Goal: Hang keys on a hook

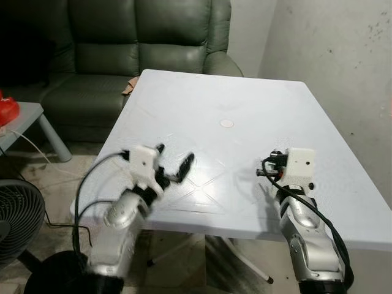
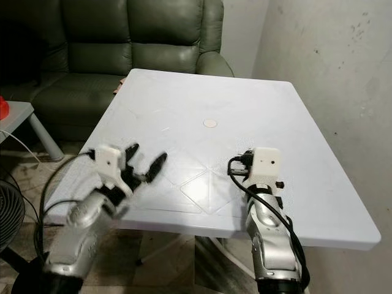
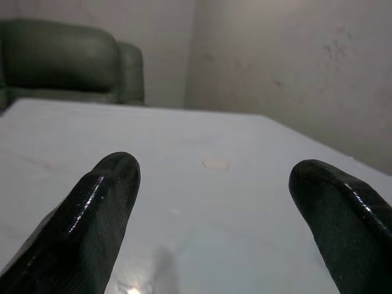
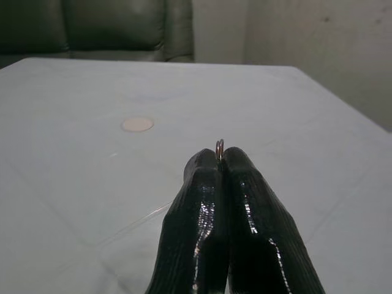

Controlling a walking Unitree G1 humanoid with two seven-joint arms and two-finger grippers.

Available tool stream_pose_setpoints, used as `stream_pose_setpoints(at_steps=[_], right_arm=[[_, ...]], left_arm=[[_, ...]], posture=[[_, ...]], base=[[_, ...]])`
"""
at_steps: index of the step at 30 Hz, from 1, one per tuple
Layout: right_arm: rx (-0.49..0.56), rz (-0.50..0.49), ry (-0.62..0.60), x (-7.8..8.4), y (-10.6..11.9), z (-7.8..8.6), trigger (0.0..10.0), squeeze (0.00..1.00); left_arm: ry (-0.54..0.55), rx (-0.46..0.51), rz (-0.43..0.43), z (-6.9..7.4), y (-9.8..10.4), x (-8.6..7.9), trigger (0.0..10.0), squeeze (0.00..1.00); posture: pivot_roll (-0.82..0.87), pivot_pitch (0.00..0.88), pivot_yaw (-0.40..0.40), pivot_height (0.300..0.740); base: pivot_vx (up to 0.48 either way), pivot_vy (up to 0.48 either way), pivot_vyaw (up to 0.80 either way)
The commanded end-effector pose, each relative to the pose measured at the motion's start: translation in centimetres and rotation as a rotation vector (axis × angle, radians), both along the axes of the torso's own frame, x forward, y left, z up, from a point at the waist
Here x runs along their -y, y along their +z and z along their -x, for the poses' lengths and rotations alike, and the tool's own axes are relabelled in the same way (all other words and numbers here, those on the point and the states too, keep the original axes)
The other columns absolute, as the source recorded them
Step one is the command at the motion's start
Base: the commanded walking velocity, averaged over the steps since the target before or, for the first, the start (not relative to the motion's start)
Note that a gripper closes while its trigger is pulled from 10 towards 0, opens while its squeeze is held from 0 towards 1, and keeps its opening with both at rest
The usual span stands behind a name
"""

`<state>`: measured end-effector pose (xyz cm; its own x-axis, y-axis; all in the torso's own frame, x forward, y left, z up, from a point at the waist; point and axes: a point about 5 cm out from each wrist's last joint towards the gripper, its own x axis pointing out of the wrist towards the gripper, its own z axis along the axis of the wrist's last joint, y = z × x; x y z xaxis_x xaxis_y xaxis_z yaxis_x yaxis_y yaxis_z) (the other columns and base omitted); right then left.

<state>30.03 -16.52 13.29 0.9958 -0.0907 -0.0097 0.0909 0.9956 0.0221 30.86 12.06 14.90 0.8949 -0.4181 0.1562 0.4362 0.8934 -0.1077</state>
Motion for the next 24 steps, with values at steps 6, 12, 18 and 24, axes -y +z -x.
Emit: stream_pose_setpoints(at_steps=[6, 12, 18, 24], right_arm=[[0.155, -0.065, 0.080, 0.5, 2.3, 0.5, 10.0, 0.00], [0.251, -0.081, 0.145, 0.8, 2.9, 1.3, 10.0, 0.00], [0.246, -0.046, 0.128, 1.3, 2.6, 1.5, 10.0, 0.00], [0.209, -0.069, 0.100, 1.7, 2.1, 1.0, 10.0, 0.00]], left_arm=[[0.066, 0.022, 0.026, -2.2, 1.7, -1.2, 10.0, 0.00], [0.082, 0.043, 0.045, -3.1, 2.6, -1.6, 10.0, 0.00], [0.114, 0.022, 0.038, -3.7, 2.2, -2.1, 10.0, 0.00], [0.144, 0.019, 0.046, -4.3, 2.3, -2.6, 10.0, 0.00]], posture=[[-0.01, 0.000, -0.019, 0.732], [-0.02, 0.000, -0.015, 0.732], [-0.03, 0.000, -0.012, 0.732], [-0.03, 0.000, -0.011, 0.732]], base=[[0.000, 0.000, 0.00], [0.000, 0.000, 0.00], [0.000, 0.000, 0.00], [0.000, 0.000, -0.47]])
